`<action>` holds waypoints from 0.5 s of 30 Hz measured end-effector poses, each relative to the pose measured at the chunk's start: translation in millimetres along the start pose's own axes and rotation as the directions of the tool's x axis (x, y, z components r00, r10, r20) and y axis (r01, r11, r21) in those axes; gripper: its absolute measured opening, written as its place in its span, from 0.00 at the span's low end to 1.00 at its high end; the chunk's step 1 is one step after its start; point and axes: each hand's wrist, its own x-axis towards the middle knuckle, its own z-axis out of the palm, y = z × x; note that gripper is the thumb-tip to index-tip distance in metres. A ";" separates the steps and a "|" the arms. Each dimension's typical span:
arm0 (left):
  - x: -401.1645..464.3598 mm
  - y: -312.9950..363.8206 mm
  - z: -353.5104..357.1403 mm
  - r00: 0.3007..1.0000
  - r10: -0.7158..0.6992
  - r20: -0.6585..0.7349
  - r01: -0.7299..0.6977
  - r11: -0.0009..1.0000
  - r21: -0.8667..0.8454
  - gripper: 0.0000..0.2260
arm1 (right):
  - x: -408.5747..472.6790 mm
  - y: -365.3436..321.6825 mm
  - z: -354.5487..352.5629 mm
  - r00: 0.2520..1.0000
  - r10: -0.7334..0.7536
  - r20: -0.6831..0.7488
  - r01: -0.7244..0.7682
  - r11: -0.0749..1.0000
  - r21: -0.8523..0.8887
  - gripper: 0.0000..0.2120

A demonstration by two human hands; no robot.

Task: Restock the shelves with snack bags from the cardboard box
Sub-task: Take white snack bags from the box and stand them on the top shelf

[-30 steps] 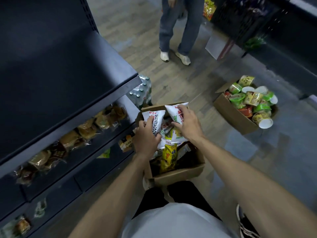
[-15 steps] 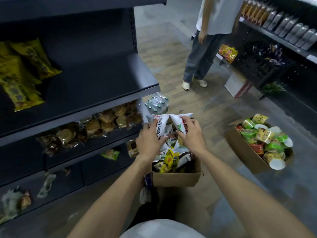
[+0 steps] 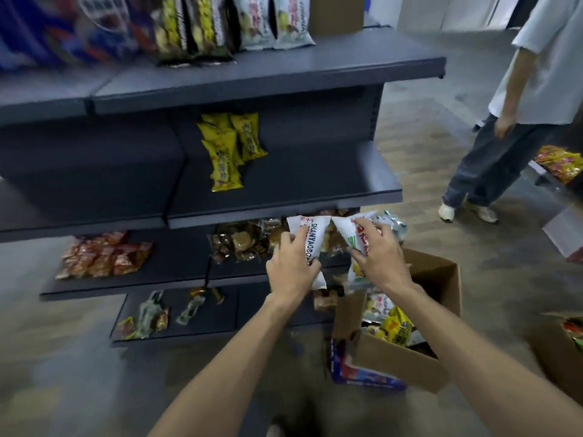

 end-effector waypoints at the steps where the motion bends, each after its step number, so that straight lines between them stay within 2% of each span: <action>1: 4.9 -5.7 -12.1 1.000 0.002 -0.029 -0.002 1.000 0.006 0.31 | 5.2 -14.2 0.3 1.000 -0.024 -0.013 0.024 1.000 0.013 0.24; 11: 66.5 -61.6 -139.8 0.949 0.081 -0.306 -0.069 0.996 0.052 0.29 | 63.5 -162.8 -2.6 0.968 -0.132 -0.213 0.163 0.978 0.133 0.26; 15: 97.6 -59.5 -187.6 0.899 0.210 -0.385 -0.181 0.977 0.110 0.27 | 89.4 -219.9 -22.5 0.917 -0.197 -0.348 0.251 0.961 0.117 0.26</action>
